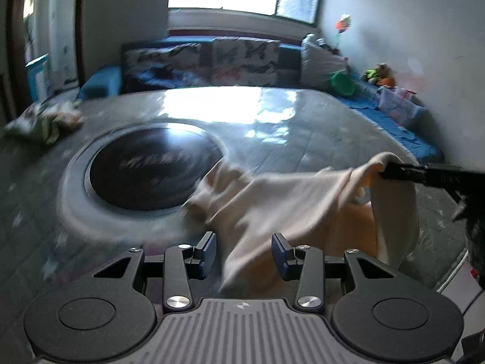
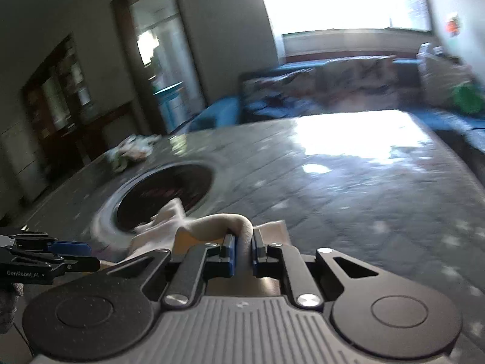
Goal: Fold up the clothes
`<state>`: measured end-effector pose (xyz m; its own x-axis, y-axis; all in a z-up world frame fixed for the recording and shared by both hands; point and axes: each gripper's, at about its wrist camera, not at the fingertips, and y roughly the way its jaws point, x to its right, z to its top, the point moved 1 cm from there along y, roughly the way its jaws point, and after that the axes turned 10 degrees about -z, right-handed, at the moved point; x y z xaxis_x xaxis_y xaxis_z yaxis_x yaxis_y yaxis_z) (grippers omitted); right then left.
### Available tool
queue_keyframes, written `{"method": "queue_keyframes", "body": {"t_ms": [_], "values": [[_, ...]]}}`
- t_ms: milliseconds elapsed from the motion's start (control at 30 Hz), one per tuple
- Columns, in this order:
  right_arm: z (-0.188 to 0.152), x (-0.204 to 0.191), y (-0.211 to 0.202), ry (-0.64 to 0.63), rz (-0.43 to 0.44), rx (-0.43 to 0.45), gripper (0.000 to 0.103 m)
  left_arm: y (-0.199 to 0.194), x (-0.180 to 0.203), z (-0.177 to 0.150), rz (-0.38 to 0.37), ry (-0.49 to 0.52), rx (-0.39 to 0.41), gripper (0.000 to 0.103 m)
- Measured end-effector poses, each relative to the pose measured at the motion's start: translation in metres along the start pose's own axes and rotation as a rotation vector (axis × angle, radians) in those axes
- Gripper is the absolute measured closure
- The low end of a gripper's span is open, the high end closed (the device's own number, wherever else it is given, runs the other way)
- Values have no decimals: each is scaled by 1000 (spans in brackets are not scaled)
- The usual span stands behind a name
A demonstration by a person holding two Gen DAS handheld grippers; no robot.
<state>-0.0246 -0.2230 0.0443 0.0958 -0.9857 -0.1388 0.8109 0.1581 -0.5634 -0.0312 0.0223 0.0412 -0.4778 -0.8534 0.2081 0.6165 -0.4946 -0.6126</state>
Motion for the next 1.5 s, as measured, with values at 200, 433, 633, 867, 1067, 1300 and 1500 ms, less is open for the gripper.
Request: {"method": "queue_keyframes", "body": {"t_ms": [200,433,633,867,1067,1300,1500], "values": [[-14,18,-35,57,-163,54,94,41,33,22,-64,127,-5,59],[-34,41,-48,167,-290,16,85,95,63,29,-118,231,-59,55],[-26,43,-52,132,-299,49,63,130,68,25,-118,246,-126,56],[-24,12,-18,-54,-205,-12,51,118,47,34,-84,158,-68,95],[-32,-16,2,-186,-185,-29,39,73,8,43,13,22,57,96],[-42,-33,16,-285,-223,-52,57,5,-57,28,184,-146,158,96],[-49,-23,13,-264,-249,-62,88,-21,-110,-9,321,-247,84,96]]}}
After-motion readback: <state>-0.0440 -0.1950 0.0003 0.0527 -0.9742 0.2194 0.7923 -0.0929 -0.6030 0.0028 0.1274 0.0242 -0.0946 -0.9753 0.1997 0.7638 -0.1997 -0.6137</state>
